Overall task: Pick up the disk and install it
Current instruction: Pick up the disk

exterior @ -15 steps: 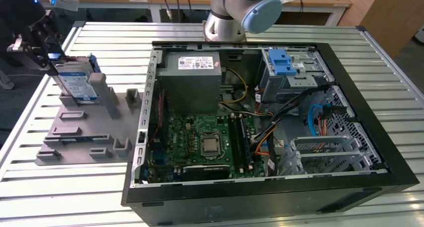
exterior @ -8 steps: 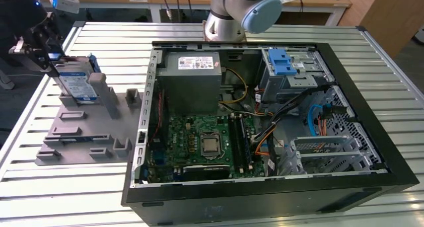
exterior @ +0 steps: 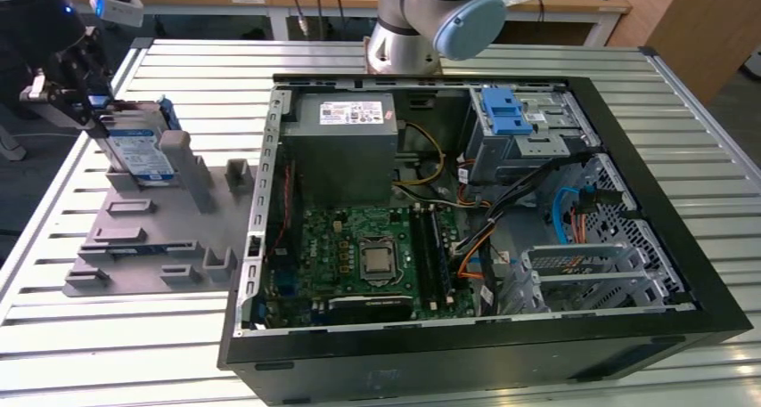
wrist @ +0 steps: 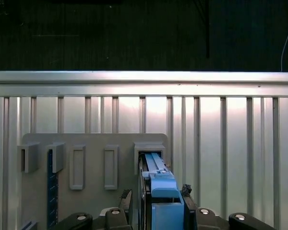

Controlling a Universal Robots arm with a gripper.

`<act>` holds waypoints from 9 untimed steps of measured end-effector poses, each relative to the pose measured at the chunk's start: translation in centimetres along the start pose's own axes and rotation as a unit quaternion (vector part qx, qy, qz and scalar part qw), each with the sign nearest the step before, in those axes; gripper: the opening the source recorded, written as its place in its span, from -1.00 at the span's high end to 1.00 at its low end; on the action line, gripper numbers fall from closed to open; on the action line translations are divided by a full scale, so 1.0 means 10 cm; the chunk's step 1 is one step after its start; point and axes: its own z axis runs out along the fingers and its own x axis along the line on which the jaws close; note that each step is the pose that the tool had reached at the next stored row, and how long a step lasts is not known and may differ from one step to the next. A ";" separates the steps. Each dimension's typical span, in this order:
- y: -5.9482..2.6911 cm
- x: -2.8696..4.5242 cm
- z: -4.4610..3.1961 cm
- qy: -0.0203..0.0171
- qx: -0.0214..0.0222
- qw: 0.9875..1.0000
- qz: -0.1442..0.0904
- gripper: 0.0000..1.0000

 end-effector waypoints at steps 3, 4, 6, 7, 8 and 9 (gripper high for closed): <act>0.000 0.000 0.010 0.000 0.000 1.000 0.000 -0.01; 0.000 0.000 0.010 0.000 0.000 1.000 0.000 -0.01; 0.000 0.000 0.011 0.000 0.000 1.000 0.000 0.02; 0.000 -0.001 0.011 0.000 0.000 1.000 0.000 0.15; 0.000 -0.001 0.011 0.000 0.000 1.000 0.000 0.15; 0.000 -0.001 0.011 0.000 0.000 1.000 0.000 0.15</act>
